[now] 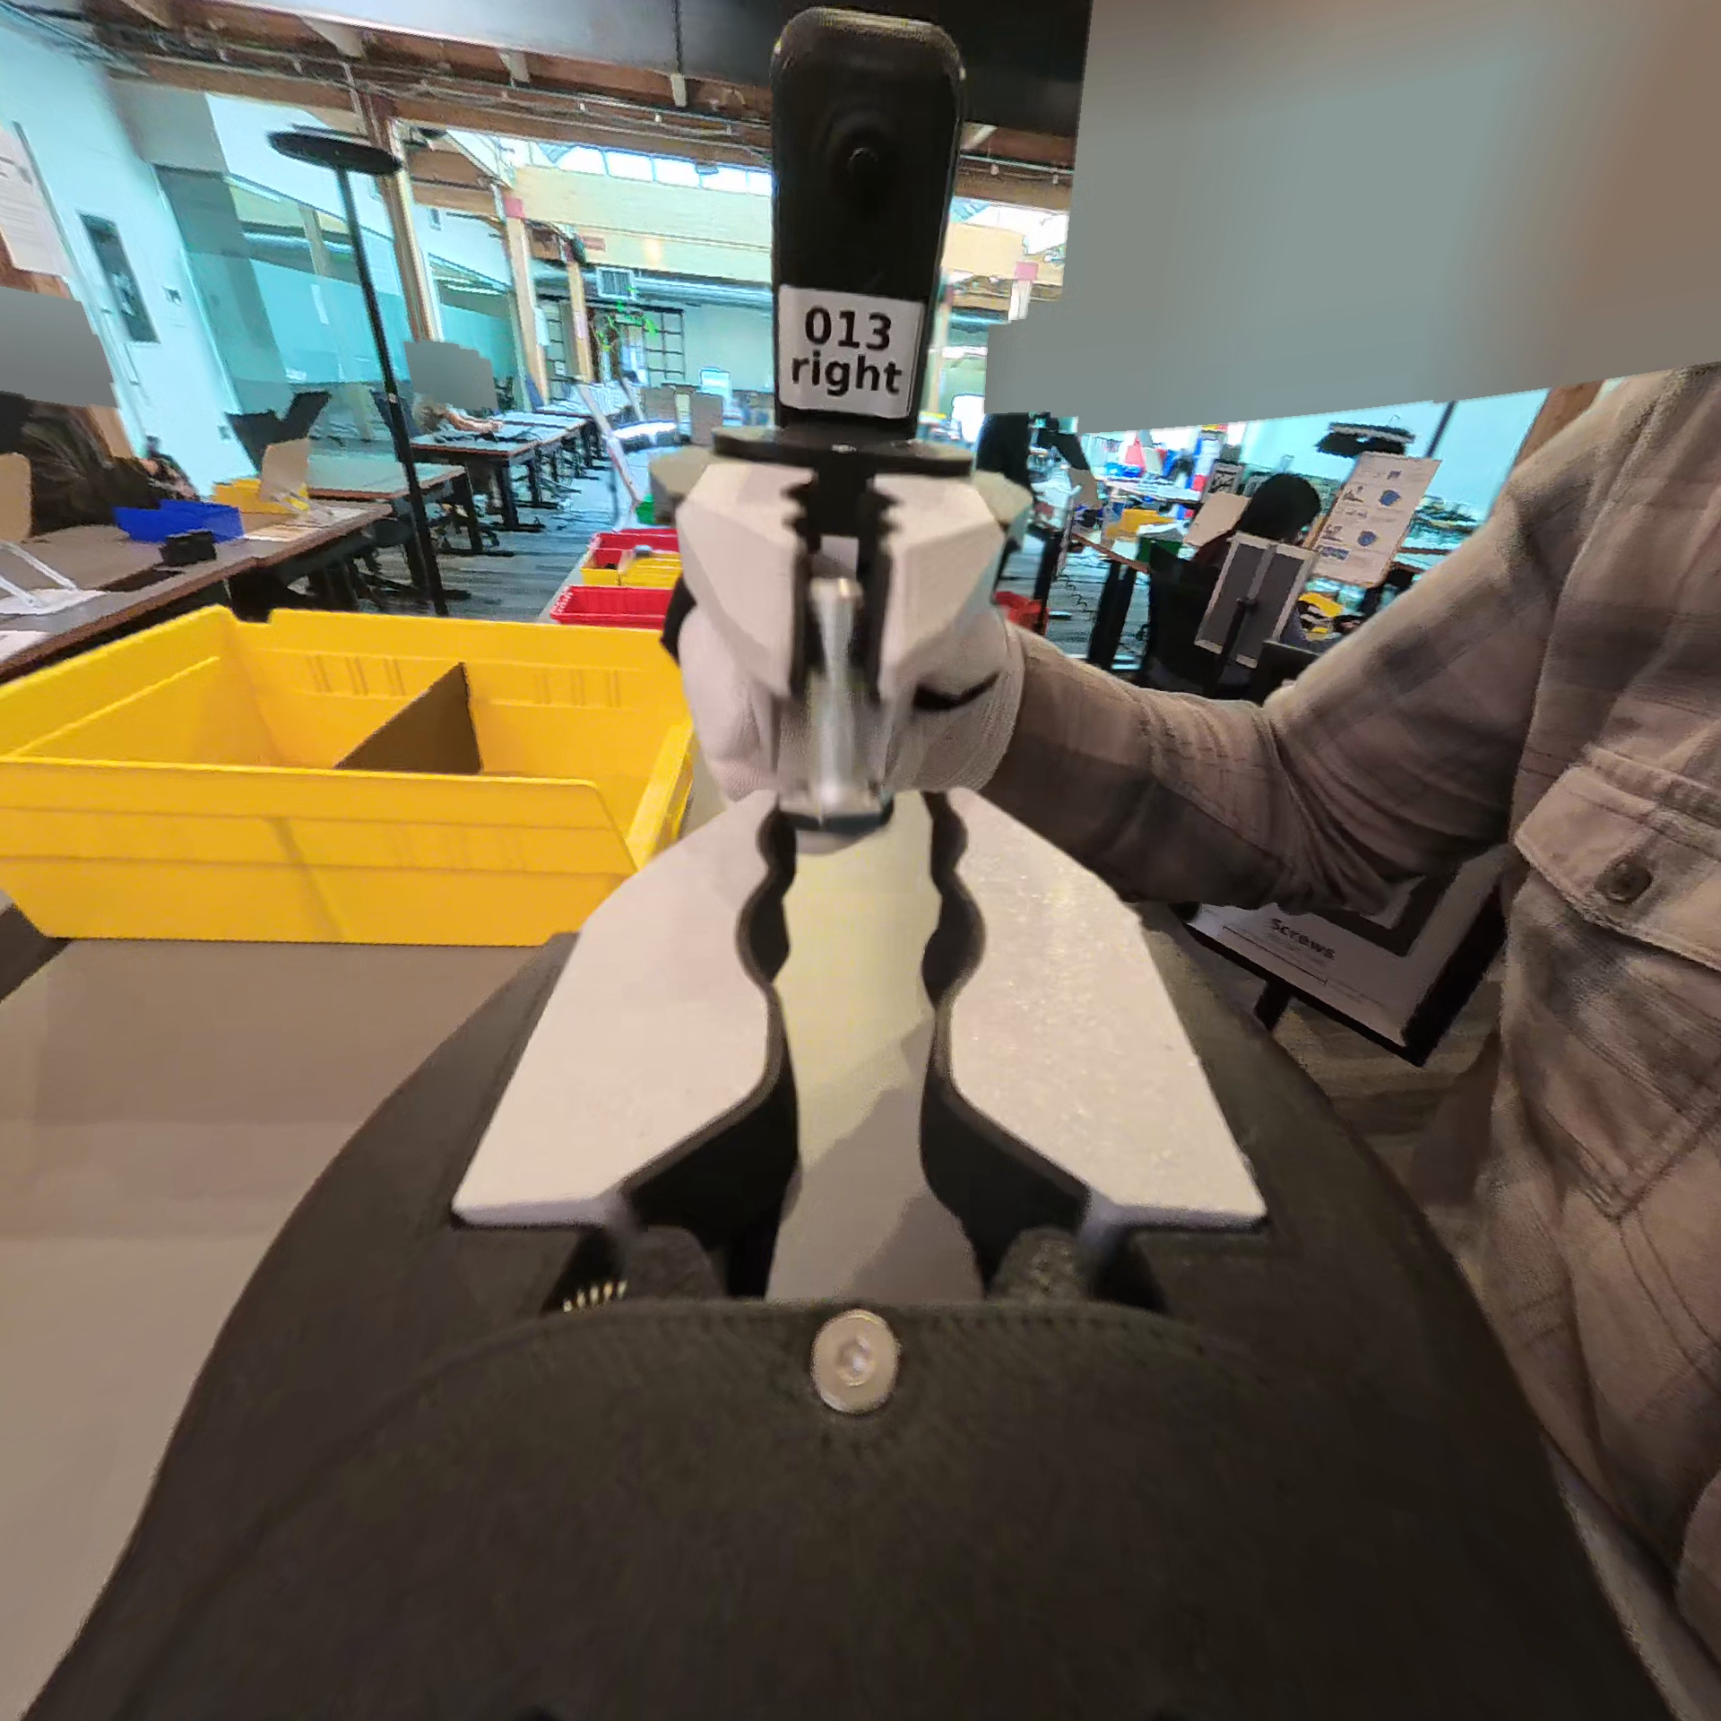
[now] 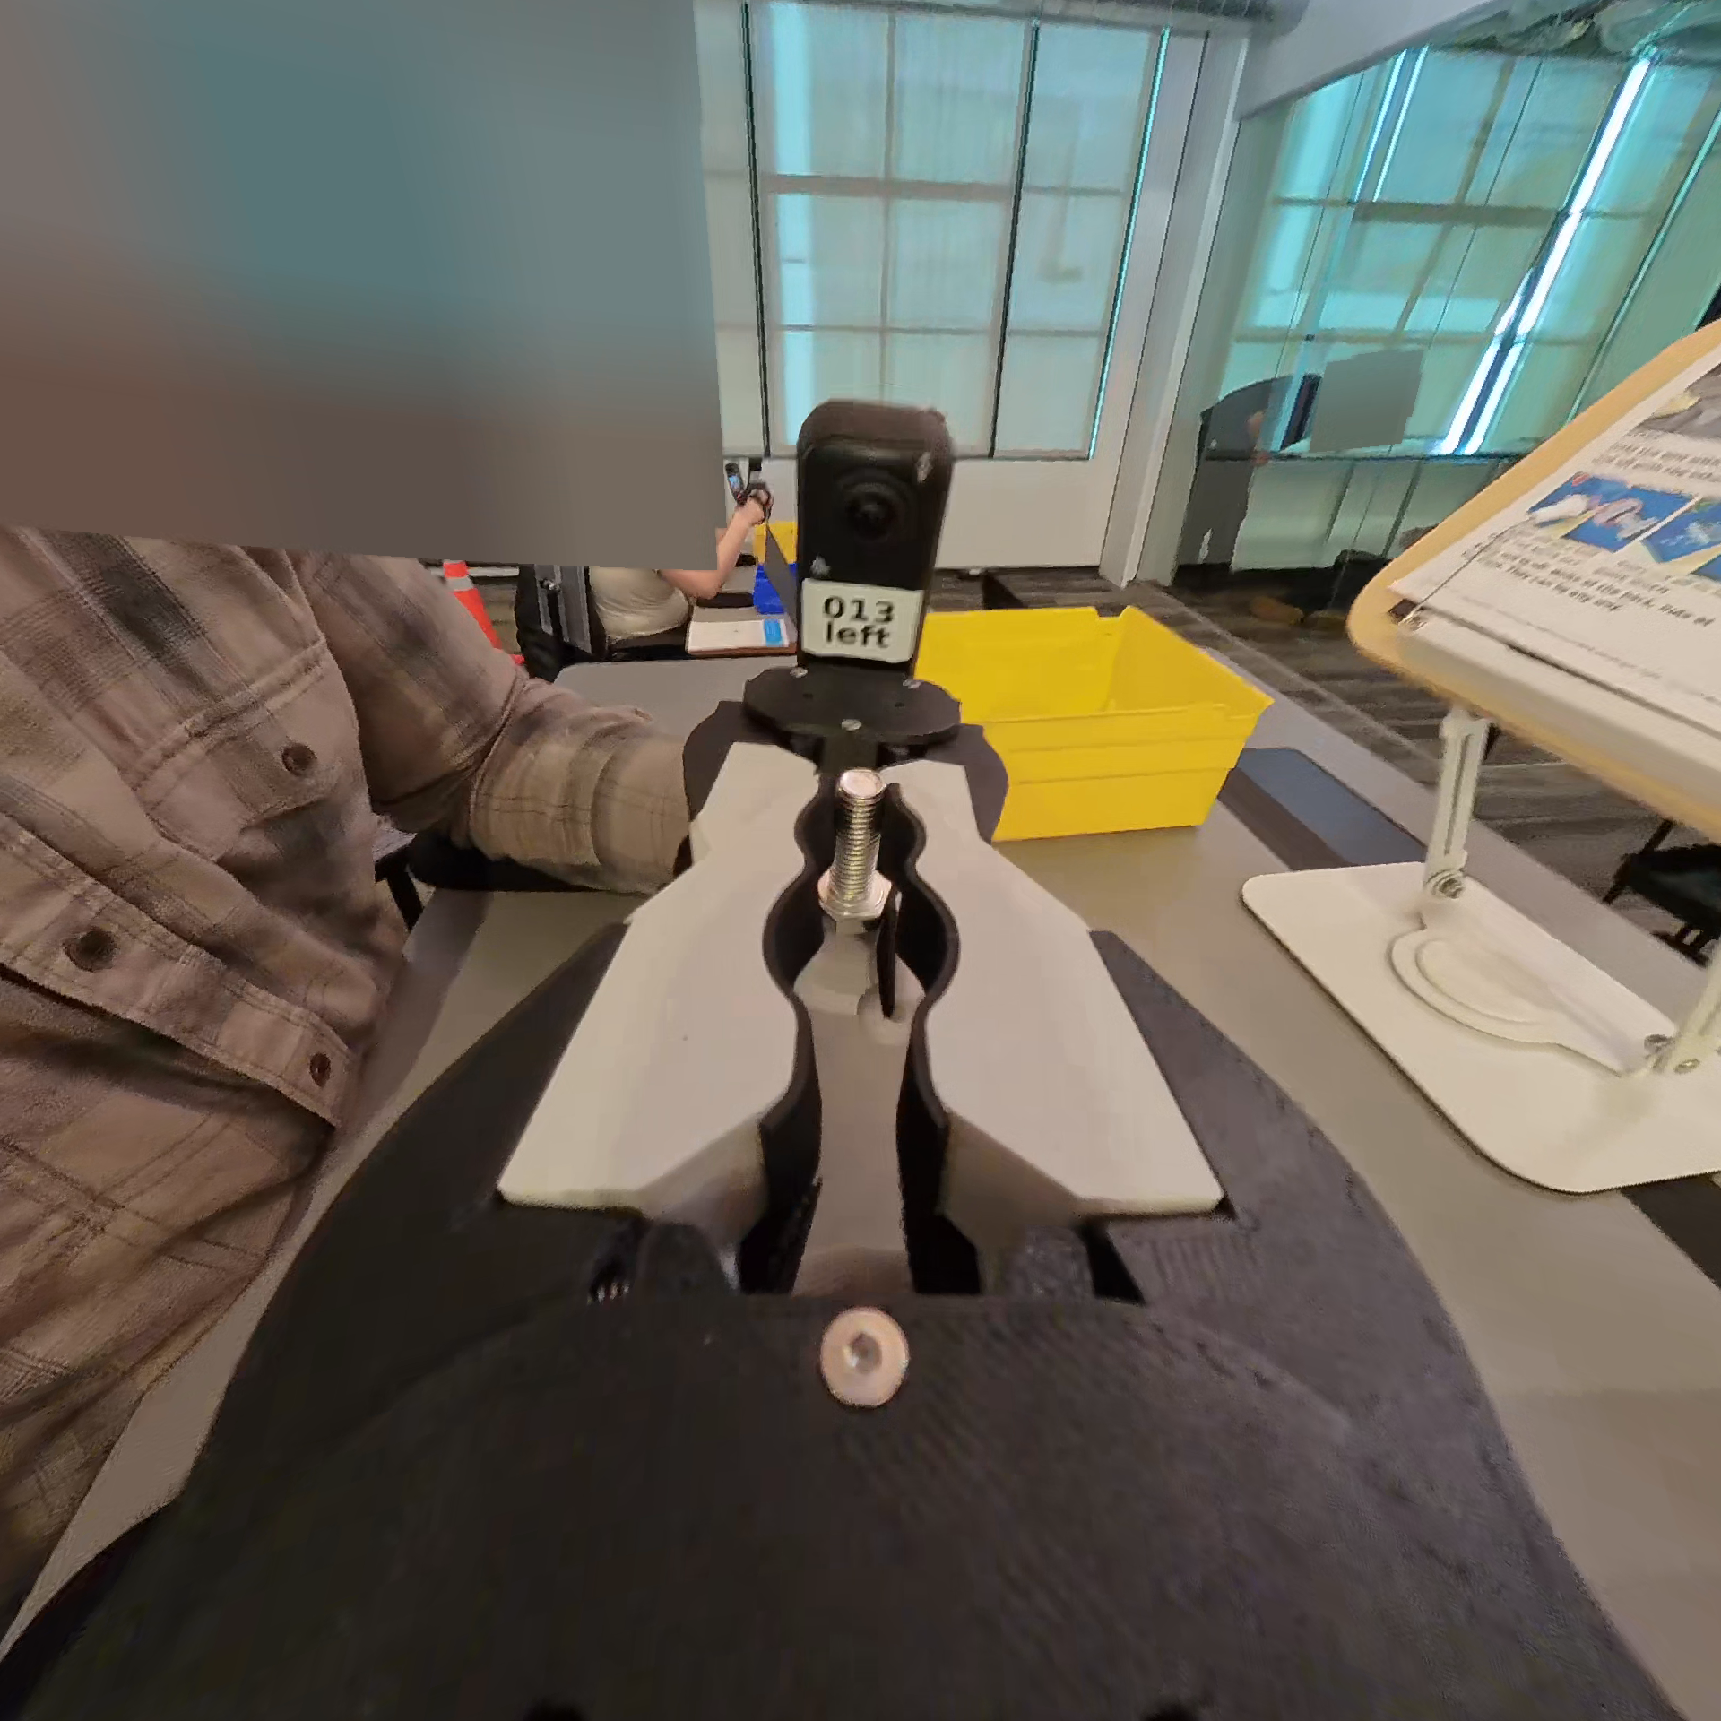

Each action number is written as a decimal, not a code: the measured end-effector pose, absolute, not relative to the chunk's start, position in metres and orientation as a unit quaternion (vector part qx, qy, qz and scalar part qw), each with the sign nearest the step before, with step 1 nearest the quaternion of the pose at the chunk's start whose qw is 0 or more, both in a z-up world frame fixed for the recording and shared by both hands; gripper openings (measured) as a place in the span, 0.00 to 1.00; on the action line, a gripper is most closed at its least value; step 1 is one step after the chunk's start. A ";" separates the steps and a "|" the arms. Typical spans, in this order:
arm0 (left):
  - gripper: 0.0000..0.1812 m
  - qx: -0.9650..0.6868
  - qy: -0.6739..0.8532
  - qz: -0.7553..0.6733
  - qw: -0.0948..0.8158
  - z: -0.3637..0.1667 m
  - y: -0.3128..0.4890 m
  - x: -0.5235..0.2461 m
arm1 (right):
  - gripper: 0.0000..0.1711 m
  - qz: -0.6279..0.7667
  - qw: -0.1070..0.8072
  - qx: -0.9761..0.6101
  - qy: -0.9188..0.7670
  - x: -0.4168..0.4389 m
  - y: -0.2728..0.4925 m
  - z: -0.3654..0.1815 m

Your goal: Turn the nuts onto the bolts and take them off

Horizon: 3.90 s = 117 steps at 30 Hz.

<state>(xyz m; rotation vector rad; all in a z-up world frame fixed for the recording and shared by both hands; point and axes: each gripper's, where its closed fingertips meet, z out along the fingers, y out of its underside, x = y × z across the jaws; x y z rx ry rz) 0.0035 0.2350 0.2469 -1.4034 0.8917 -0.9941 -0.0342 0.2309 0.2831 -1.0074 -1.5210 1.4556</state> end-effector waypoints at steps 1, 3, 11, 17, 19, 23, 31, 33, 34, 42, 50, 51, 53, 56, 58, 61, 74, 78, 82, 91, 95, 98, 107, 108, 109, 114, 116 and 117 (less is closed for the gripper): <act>0.17 -0.599 0.376 -0.410 0.576 0.248 0.238 0.002 | 0.04 0.575 0.401 -0.399 -0.592 -0.030 0.238 0.290; 0.22 -0.607 0.370 -0.387 0.587 0.249 0.244 -0.003 | 0.04 0.547 0.436 -0.410 -0.585 -0.020 0.263 0.305; 0.00 -0.652 0.356 -0.305 0.596 0.227 0.270 -0.017 | 0.04 0.196 0.484 -0.606 -0.600 0.037 0.477 0.288; 0.00 -0.662 0.362 -0.279 0.594 0.217 0.275 -0.019 | 0.04 -0.012 0.320 -0.710 -0.627 0.080 0.590 0.191; 0.01 -0.664 0.364 -0.272 0.593 0.215 0.276 -0.021 | 0.04 -0.052 0.257 -0.727 -0.635 0.092 0.608 0.159; 0.01 -0.665 0.367 -0.273 0.591 0.214 0.277 -0.020 | 0.04 -0.104 0.184 -0.744 -0.633 0.105 0.634 0.113; 0.01 -0.669 0.374 -0.268 0.584 0.209 0.277 -0.018 | 0.04 -0.083 0.097 -0.788 -0.602 0.113 0.648 0.069; 0.01 -0.669 0.375 -0.270 0.582 0.208 0.277 -0.018 | 0.04 -0.080 0.094 -0.793 -0.597 0.113 0.649 0.069; 0.01 -0.669 0.374 -0.271 0.582 0.208 0.277 -0.017 | 0.04 -0.079 0.091 -0.794 -0.596 0.113 0.649 0.069; 0.01 -0.675 0.371 -0.268 0.579 0.208 0.279 -0.015 | 0.13 -0.074 0.133 -0.791 -0.593 0.112 0.649 0.101; 0.01 -0.662 0.367 -0.259 0.600 0.228 0.277 -0.017 | 0.04 -0.003 0.314 -0.714 -0.625 0.051 0.562 0.252; 0.01 -0.663 0.363 -0.255 0.604 0.230 0.278 -0.019 | 0.03 0.024 0.349 -0.692 -0.631 0.031 0.541 0.276; 0.02 -0.663 0.354 -0.256 0.608 0.235 0.278 -0.021 | 0.02 0.059 0.415 -0.638 -0.646 -0.005 0.497 0.318; 0.02 -0.657 0.346 -0.249 0.621 0.249 0.277 -0.025 | 0.02 0.165 0.489 -0.557 -0.651 -0.056 0.423 0.369; 0.03 -0.653 0.343 -0.235 0.633 0.262 0.275 -0.032 | 0.02 0.230 0.524 -0.514 -0.640 -0.078 0.386 0.393; 0.05 -0.650 0.329 -0.206 0.653 0.288 0.273 -0.052 | 0.03 0.285 0.554 -0.476 -0.621 -0.098 0.357 0.409; 0.13 -0.750 0.165 0.047 0.639 0.343 0.274 -0.247 | 0.04 0.278 0.566 -0.490 -0.601 -0.111 0.374 0.376; 0.15 -0.829 0.099 0.099 0.542 0.302 0.263 -0.314 | 0.04 0.284 0.564 -0.493 -0.598 -0.108 0.380 0.373; 0.16 -0.873 0.032 0.126 0.469 0.257 0.244 -0.360 | 0.04 0.254 0.556 -0.513 -0.603 -0.108 0.393 0.358; 0.19 -0.928 -0.058 0.047 0.364 0.179 0.221 -0.389 | 0.05 0.242 0.533 -0.523 -0.620 -0.116 0.397 0.337; 0.19 -0.942 -0.073 0.044 0.324 0.157 0.215 -0.394 | 0.05 0.253 0.530 -0.517 -0.623 -0.119 0.392 0.337; 0.19 -0.949 -0.084 0.016 0.303 0.145 0.215 -0.392 | 0.06 0.256 0.528 -0.515 -0.625 -0.120 0.391 0.336; 0.19 -0.969 -0.093 0.000 0.229 0.119 0.216 -0.384 | 0.06 0.251 0.519 -0.527 -0.625 -0.119 0.398 0.327; 0.19 -0.972 -0.093 0.007 0.217 0.115 0.214 -0.386 | 0.06 0.247 0.518 -0.528 -0.626 -0.119 0.399 0.326; 0.19 -0.973 -0.096 0.010 0.208 0.111 0.213 -0.388 | 0.06 0.245 0.517 -0.529 -0.626 -0.120 0.399 0.325; 0.19 -0.980 -0.102 0.008 0.169 0.086 0.211 -0.391 | 0.06 0.239 0.510 -0.530 -0.634 -0.125 0.398 0.319; 0.19 -0.981 -0.101 0.010 0.163 0.078 0.215 -0.393 | 0.06 0.235 0.506 -0.531 -0.638 -0.129 0.397 0.316; 0.19 -0.982 -0.101 0.013 0.159 0.074 0.216 -0.394 | 0.06 0.232 0.505 -0.531 -0.640 -0.130 0.397 0.315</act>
